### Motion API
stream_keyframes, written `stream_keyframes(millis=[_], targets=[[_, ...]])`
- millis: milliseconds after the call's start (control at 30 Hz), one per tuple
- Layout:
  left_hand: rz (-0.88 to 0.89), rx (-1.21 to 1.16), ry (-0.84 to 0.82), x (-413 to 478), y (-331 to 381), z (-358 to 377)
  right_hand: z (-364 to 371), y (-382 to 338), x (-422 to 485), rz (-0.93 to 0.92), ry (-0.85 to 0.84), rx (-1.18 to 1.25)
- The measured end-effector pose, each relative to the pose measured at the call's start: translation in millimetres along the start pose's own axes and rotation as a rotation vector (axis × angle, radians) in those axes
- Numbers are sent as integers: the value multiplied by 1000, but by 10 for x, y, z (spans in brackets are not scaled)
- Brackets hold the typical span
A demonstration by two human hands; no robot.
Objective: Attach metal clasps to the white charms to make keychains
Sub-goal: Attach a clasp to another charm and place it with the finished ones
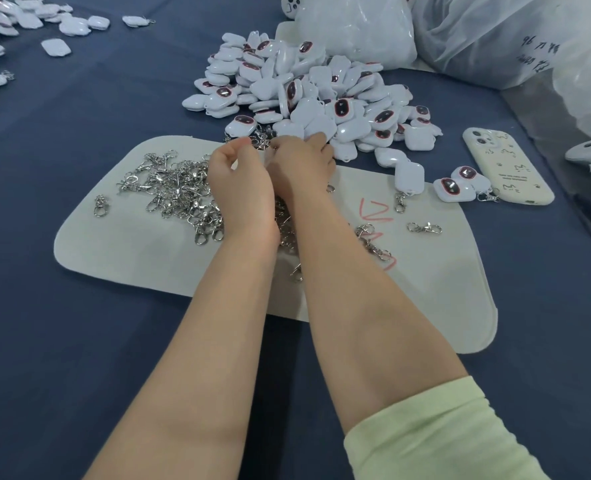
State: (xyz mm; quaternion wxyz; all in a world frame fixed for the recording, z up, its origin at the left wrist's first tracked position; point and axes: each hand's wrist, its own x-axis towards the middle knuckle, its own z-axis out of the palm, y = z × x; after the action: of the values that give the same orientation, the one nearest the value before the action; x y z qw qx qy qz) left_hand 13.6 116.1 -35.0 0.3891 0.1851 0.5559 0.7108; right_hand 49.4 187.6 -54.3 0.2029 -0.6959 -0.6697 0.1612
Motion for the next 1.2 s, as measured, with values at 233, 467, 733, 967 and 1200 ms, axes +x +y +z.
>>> stream_keyframes(millis=[233, 467, 733, 967, 1200], targets=[[28, 44, -13, -9, -24, 16, -31, 55, -5, -69, 153, 281], [21, 150, -168, -57, -3, 35, -482, 147, -240, -67, -66, 868], [80, 321, -332, -163, 36, 65, -814, 558, -530, -124, -197, 783], [-65, 121, -359, -122, 86, 51, -808, 764, -644, -67, -70, 348], [-415, -264, -341, -100, 119, 59, -672, 700, -622, -94, -201, 44]])
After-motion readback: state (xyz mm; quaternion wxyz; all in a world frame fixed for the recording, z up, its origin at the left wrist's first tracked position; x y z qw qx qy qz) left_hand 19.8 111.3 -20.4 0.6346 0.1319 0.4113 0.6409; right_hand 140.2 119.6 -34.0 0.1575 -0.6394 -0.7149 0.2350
